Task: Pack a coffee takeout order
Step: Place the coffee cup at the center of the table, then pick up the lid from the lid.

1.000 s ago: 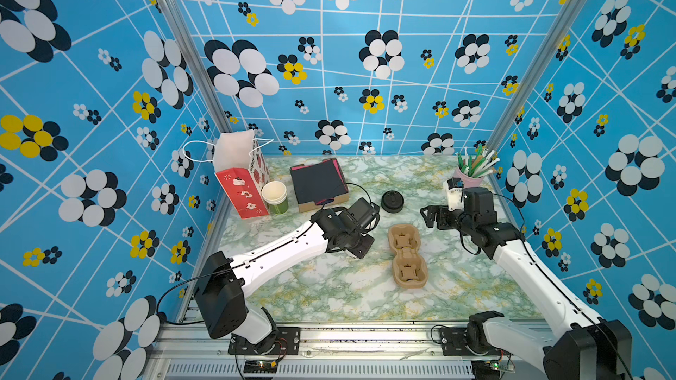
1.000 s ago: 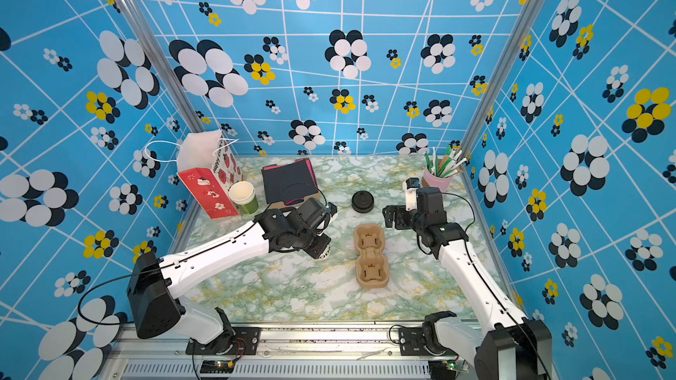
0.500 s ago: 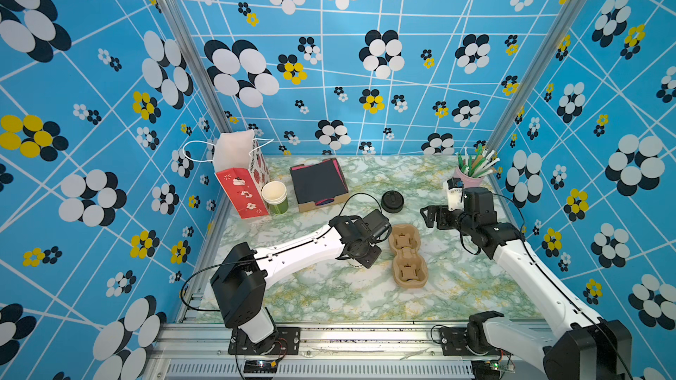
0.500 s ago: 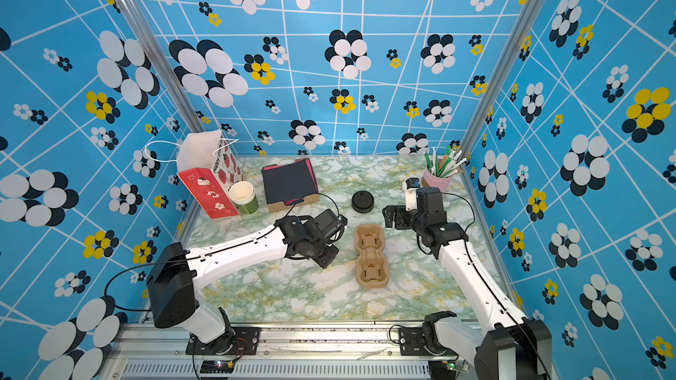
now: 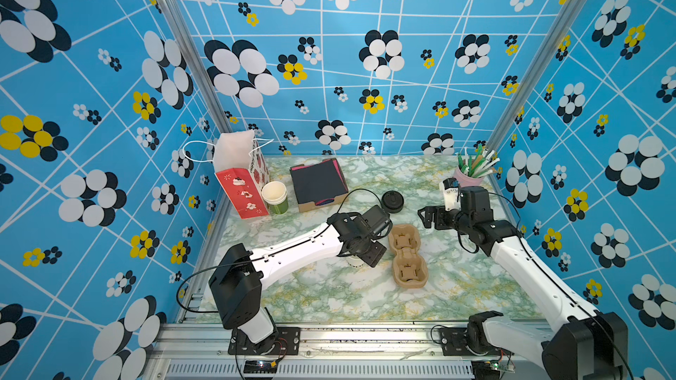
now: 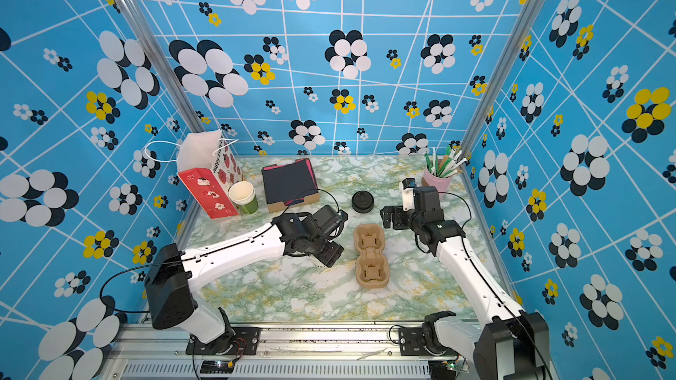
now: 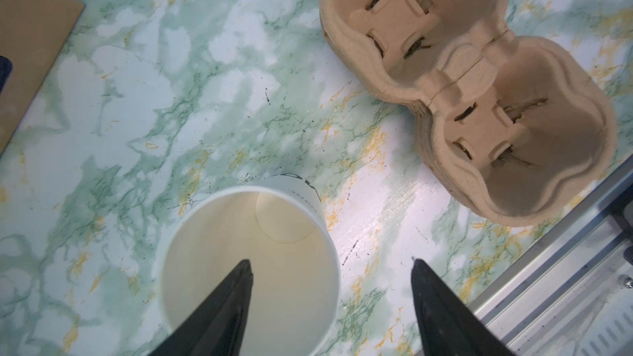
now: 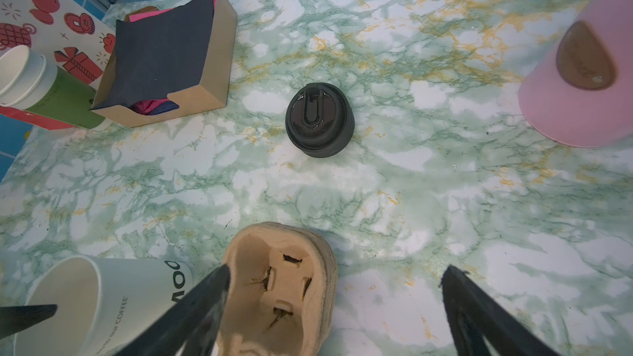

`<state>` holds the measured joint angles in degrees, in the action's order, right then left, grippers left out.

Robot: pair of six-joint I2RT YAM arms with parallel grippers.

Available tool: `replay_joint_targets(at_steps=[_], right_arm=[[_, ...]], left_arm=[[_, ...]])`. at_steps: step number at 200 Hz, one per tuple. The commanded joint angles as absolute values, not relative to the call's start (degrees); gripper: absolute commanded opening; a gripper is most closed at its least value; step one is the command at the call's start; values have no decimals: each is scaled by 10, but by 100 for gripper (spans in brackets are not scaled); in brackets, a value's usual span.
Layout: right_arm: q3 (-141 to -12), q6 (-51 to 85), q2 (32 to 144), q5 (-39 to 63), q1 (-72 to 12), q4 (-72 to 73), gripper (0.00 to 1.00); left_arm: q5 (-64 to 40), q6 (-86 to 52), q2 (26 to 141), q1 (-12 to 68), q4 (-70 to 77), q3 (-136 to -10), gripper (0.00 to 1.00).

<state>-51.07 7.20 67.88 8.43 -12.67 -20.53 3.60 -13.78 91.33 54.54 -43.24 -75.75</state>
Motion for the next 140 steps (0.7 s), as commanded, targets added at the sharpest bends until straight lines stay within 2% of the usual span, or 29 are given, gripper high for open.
replay_joint_targets(at_steps=[1,46,90,140], right_arm=[[-553,52,713,72,-152,-223,98],[-665,31,853,18,-208,-250,99],[-823,47,1024,-22,-217,-324,98],[-984,54,1164,-26,-219,-396,91]], left_arm=[[46,-127,858,510,-436,-777,83],[26,-111,766,428,-398,-706,100],[-38,-127,688,342,-353,-627,99],[-73,-128,678,313,-340,-591,99]])
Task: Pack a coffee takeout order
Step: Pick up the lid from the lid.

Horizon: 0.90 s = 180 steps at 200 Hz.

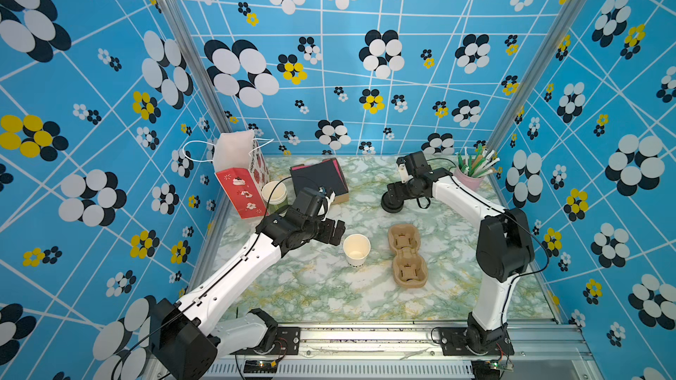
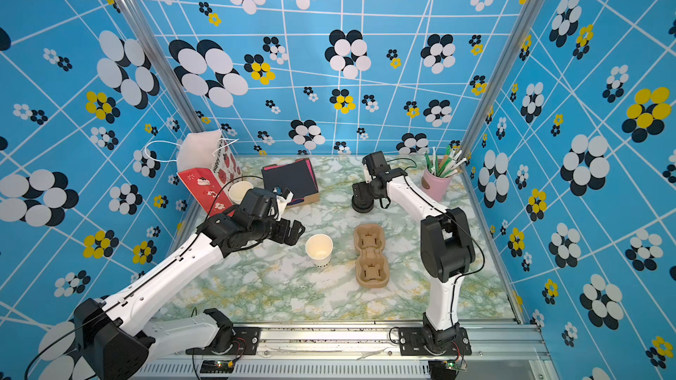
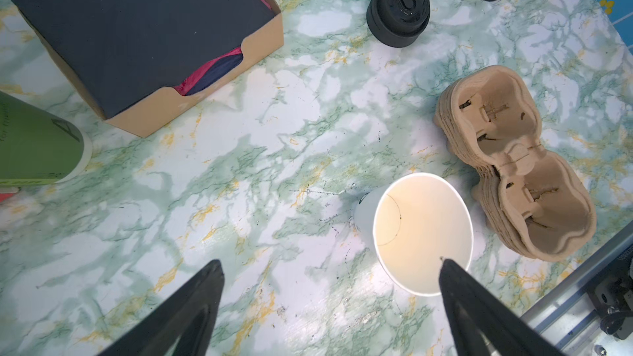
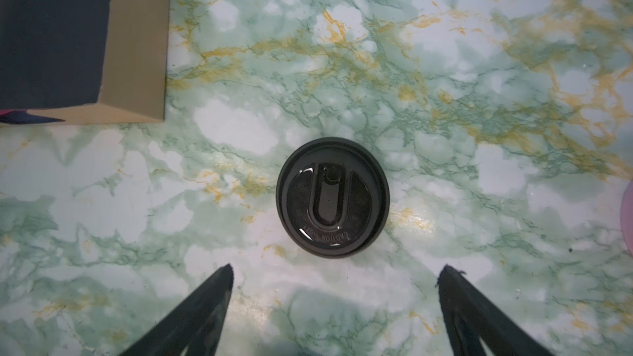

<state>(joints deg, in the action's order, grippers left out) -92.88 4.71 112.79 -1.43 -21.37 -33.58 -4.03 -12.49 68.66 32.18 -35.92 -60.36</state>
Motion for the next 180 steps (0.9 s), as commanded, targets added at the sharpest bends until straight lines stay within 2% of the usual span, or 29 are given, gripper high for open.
replay_joint_targets(at_steps=[1,49,122,180], right_arm=[[-986,54,1165,-26,-219,-396,91],[-1046,52,1228,-33,-220,-422,88],[-1073,52,1275,-32,-222,-435,90],[-1089,50,1304,-27,-227,-445,84]], left_arm=[[-73,-128,679,313,-340,-591,99],[-92,-127,678,301,-333,-584,99],[-114,-142,674,293,-321,-573,99],[-118,-148,673,291,-319,-572,99]])
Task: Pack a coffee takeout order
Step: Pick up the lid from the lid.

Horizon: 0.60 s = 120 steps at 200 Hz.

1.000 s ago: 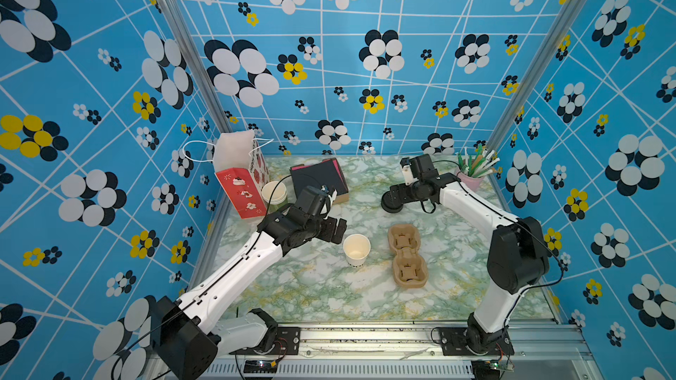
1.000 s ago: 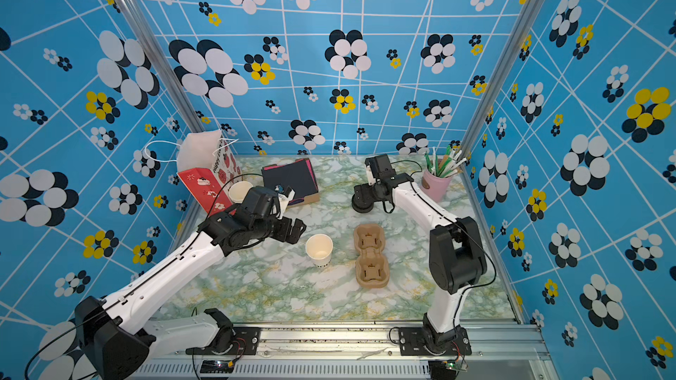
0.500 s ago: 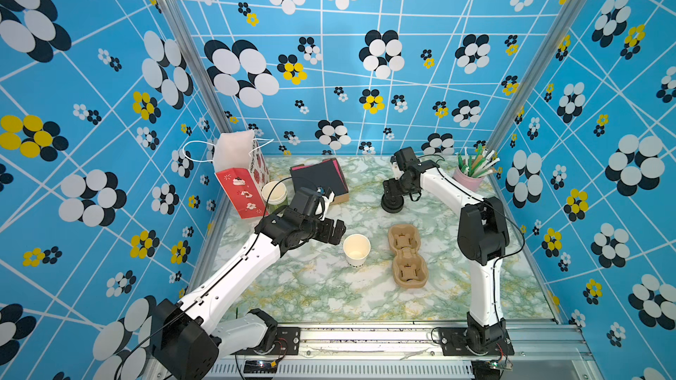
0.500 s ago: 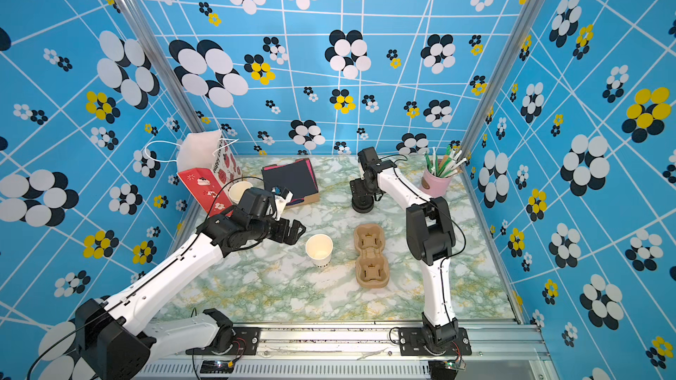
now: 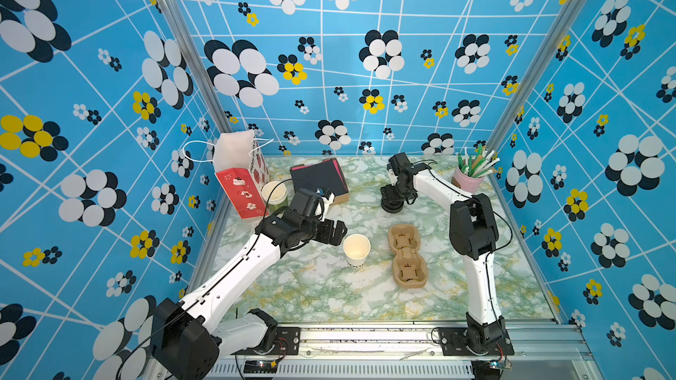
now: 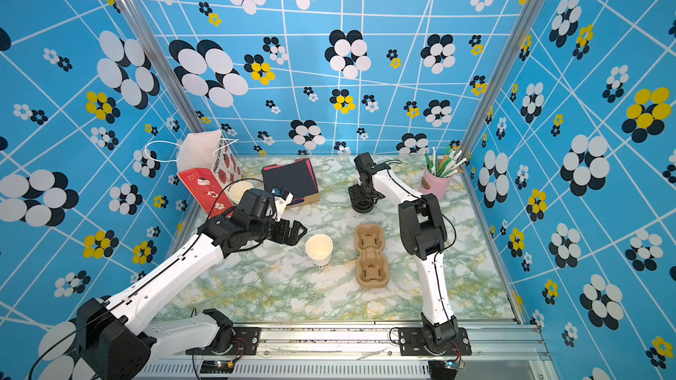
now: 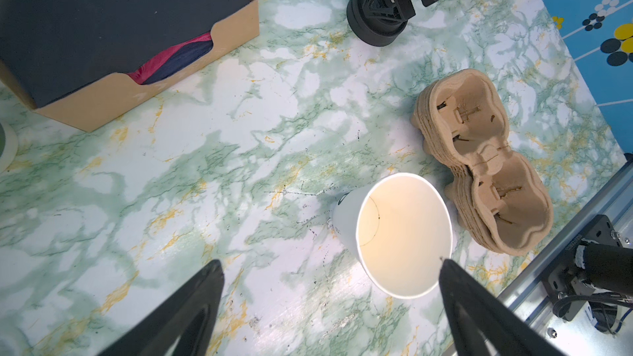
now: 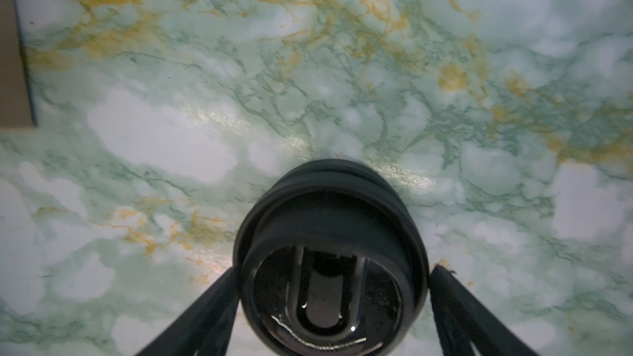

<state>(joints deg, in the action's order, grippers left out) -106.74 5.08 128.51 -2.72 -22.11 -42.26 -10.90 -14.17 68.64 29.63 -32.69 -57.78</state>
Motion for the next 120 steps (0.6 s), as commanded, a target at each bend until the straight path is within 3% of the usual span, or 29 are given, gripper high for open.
replay_joint_targets(at_steps=[1,120], right_arm=[[-1088,50,1304,-27,-227,-446,83],[-1082,45,1281,-43,-228,-447,66]], left_arm=[[-118,-148,673,291,-319,-572,99],[-117,-153,669,290,-320,-570,99]])
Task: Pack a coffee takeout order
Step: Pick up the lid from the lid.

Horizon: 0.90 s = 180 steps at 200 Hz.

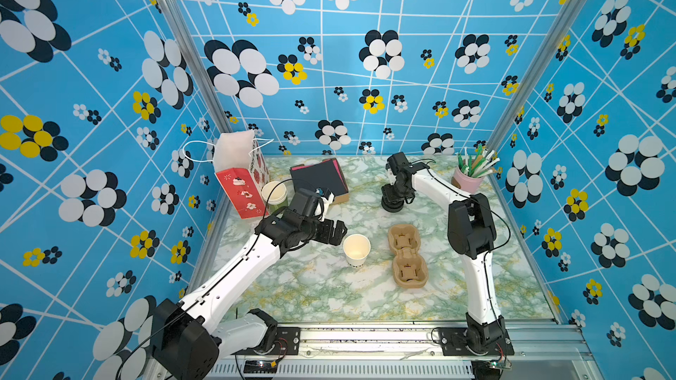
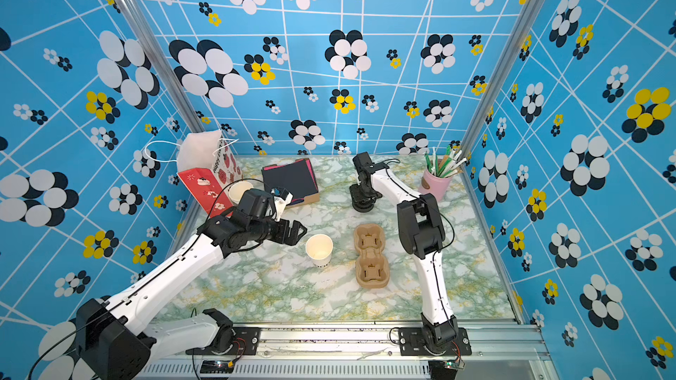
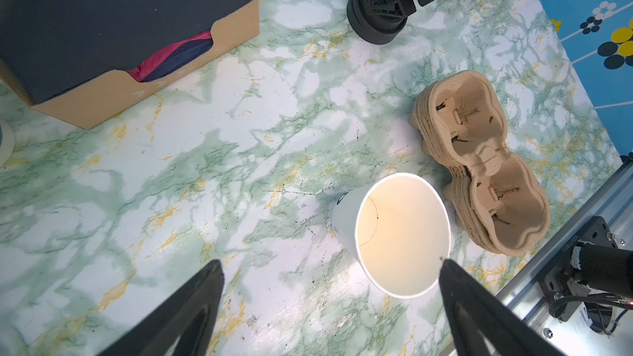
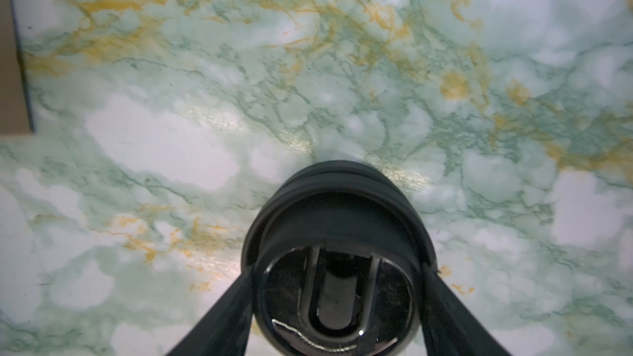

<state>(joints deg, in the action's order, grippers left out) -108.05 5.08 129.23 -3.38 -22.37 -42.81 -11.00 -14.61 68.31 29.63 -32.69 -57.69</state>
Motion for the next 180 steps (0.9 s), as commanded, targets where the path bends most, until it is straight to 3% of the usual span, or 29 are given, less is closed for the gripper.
replay_joint_targets(at_steps=[1,109,180], right_arm=[[-1082,45,1281,-43,-228,-447,66],[-1056,46,1207,-41,-228,-447,66],[-1032,53,1136,31,-229,-454,66]], left_arm=[[-117,-153,669,289,-320,-570,99],[-118,-159,664,289,-316,-563,99],[-119,-161,659,286,-311,-562,99]])
